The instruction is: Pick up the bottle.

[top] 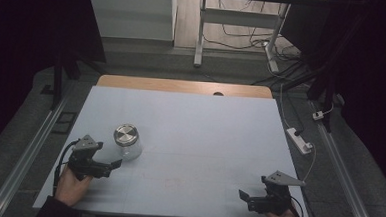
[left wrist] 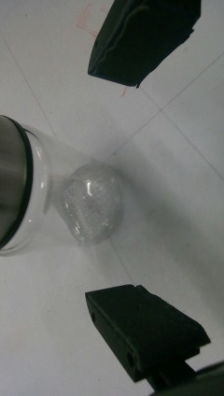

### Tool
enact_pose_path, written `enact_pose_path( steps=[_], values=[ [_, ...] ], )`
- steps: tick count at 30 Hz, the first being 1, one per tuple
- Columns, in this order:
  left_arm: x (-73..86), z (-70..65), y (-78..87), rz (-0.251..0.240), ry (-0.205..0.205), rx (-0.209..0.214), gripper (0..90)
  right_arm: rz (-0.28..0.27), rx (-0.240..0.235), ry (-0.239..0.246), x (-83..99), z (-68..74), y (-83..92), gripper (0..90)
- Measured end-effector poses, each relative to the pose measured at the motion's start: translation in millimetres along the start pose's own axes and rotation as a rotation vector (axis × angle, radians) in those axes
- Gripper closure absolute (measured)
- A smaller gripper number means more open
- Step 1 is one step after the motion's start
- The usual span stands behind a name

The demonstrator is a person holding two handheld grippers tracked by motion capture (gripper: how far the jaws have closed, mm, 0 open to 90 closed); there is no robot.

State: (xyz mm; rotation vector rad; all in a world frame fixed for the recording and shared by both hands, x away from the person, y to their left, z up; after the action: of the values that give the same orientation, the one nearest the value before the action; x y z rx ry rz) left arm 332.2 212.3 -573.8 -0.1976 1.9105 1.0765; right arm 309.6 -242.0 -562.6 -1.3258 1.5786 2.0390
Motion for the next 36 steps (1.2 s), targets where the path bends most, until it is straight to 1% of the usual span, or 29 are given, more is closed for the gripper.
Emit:
enact_pose_path(
  steps=[4,7,13,15,18,23,29,30,33,35,36],
  values=[
    [-5.9,2.5,-7.1,0.001,-0.01,0.0,0.0,0.0,0.0,-0.001,0.0,-0.1,0.0,0.0],
    [-10.9,4.3,-11.5,-0.006,-0.012,0.011,0.0,0.0,-0.001,0.0,0.0,0.0,-0.1,0.0],
    [-18.5,7.6,-24.4,0.003,-0.02,0.026,0.0,0.003,0.0,0.001,0.2,-0.1,-0.1,0.0],
    [-21.4,8.5,-29.4,0.01,-0.028,0.024,0.0,0.003,0.0,0.002,0.2,-0.1,-0.2,0.0],
    [-25.7,8.4,-35.5,0.013,-0.035,0.033,0.0,0.003,-0.001,0.002,0.3,-0.1,-0.2,0.0],
    [-30.3,8.8,-44.4,0.027,-0.051,0.029,0.0,0.004,-0.001,0.002,0.3,-0.1,-0.2,0.0],
    [-35.6,11.7,-51.9,0.025,-0.051,0.03,0.2,0.005,-0.001,0.002,0.4,0.0,-0.4,0.0],
    [-36.1,12.0,-52.6,0.025,-0.051,0.032,1.2,0.005,-0.001,0.002,0.4,0.0,-0.3,0.0],
    [-37.1,13.0,-52.8,0.026,-0.059,0.015,3.5,0.005,-0.002,0.002,0.4,0.0,-0.3,0.0],
    [-36.9,12.9,-52.1,0.03,-0.064,0.003,7.2,0.004,-0.002,0.002,0.3,-0.1,-0.3,0.0],
    [-36.4,12.5,-51.8,0.033,-0.068,0.004,10.0,0.004,-0.002,0.002,0.3,-0.2,-0.4,0.0]
  ],
)
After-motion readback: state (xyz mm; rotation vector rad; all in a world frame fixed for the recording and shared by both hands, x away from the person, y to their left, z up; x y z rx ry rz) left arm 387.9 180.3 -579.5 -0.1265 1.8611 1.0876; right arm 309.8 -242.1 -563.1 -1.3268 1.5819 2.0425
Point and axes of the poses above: each handheld gripper's, and its own axes: y roughly backward along the jaws, x roughly out of its underside, z roughly to its left, the point moved 10 cm from there along -y, roughly forward along the jaws, and after that the axes turned 8 degrees about x, right-handed, at the moved point
